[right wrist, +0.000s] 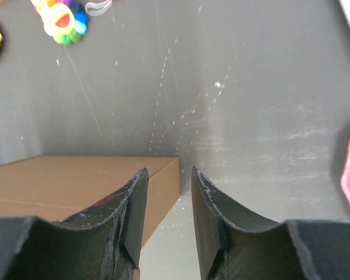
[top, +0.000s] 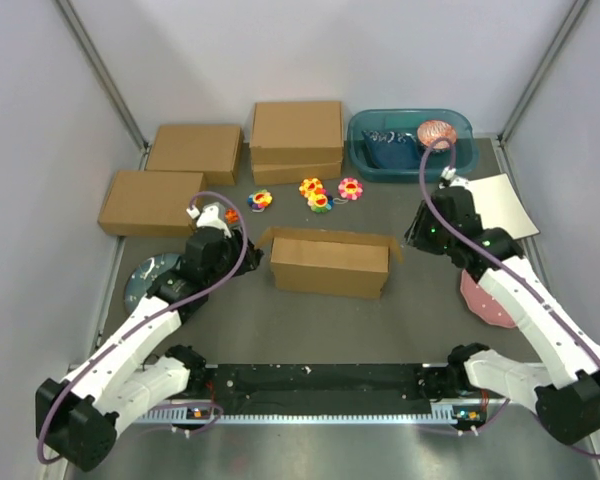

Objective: Fold the paper box

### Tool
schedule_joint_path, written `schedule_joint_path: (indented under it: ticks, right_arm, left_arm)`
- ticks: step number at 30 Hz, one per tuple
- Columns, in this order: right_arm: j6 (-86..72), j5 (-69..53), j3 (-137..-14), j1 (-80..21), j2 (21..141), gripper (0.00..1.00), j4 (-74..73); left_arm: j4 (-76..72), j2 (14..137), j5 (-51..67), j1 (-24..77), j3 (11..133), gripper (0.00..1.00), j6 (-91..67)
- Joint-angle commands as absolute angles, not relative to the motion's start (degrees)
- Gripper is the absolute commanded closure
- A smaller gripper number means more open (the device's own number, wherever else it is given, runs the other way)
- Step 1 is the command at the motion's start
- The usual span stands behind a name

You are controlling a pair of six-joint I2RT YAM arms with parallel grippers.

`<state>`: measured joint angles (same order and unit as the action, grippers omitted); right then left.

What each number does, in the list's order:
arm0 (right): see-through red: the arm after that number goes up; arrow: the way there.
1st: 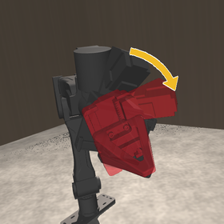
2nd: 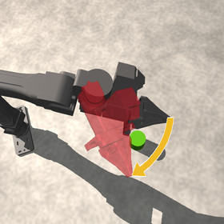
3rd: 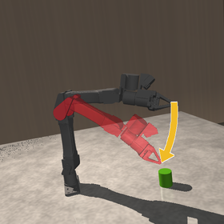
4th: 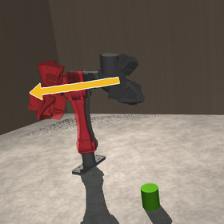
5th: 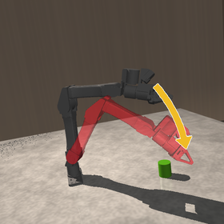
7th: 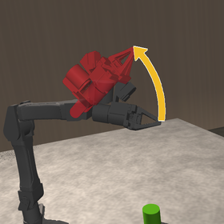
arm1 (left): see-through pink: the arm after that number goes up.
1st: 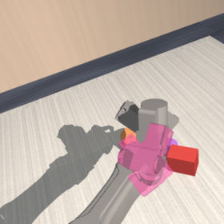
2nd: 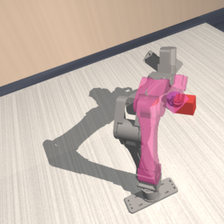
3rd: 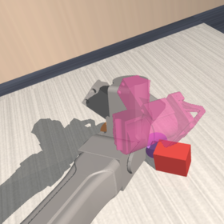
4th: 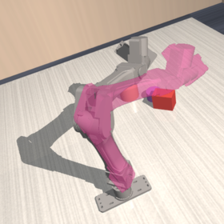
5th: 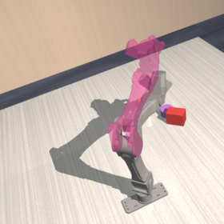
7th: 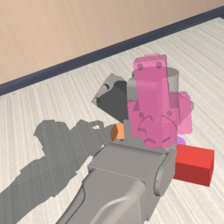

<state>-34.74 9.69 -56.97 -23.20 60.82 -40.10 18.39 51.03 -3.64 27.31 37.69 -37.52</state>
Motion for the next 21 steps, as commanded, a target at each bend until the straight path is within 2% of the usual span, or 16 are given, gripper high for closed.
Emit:
schedule_joint_path:
  ticks: [1,4,6,9,13,21]
  right_arm:
    - [-29.6,17.5,-63.9,-22.4,52.6,0.63,-44.0]
    - [-28.5,10.5,-62.9,-22.6,48.3,0.57,-41.3]
    - [-28.0,6.1,-61.5,-23.2,45.0,0.49,-39.5]
    - [-26.9,-1.1,-59.9,-25.2,43.8,0.43,-37.9]
    - [-24.2,1.4,-58.9,-30.3,45.1,0.41,-40.0]
    - [-22.9,3.3,-56.1,-32.9,48.2,0.46,-38.6]
  left_arm:
    - [23.5,46.4,-17.0,27.2,40.2,0.42,-35.9]
    - [25.0,44.3,-21.2,27.0,40.2,0.39,-35.4]
    - [25.4,43.5,-21.9,26.9,39.9,0.38,-35.2]
    - [25.6,42.5,-21.7,26.5,39.7,0.37,-35.5]
    - [26.9,41.0,-21.7,26.5,40.5,0.36,-36.4]
    - [26.5,35.5,-22.3,26.4,41.1,0.36,-35.7]
